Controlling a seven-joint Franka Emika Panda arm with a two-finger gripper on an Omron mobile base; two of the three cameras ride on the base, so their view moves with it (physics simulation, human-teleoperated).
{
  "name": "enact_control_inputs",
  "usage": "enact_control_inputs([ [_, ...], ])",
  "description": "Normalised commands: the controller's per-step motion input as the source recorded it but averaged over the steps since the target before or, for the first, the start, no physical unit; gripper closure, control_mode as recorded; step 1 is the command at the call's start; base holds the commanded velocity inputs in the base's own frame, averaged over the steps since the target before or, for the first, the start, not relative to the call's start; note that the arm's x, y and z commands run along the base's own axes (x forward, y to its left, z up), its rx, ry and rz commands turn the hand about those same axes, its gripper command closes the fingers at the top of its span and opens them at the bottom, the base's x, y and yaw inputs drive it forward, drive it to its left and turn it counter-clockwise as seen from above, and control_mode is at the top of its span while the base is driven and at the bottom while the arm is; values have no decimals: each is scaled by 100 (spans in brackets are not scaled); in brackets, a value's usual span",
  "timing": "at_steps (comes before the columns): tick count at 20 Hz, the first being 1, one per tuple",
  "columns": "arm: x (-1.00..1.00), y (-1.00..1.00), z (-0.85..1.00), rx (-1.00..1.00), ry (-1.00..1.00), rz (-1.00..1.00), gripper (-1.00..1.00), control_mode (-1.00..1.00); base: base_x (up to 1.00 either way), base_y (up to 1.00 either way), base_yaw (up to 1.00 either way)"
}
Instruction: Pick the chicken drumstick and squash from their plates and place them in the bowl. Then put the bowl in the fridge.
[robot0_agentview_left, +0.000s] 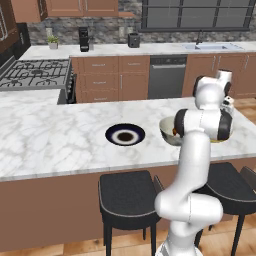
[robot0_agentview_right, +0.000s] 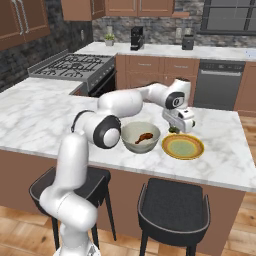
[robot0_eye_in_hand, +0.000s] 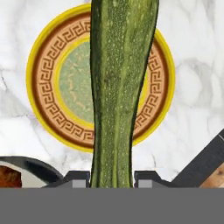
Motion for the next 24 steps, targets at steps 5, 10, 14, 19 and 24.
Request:
enact_control_inputs([
  [5,-11,58,30,0,0,10,100,-100,0,0,0],
  [10,-26,60,14,0,1,2,100,-100,0,0,0],
  [14,-28,58,0,0,6,0,100,-100,0,0,0],
  [19,-22,49,-6,2,3,0,100,-100,0,0,0],
  [24,-1,45,-15,1,-3,-5,100,-100,0,0,0],
])
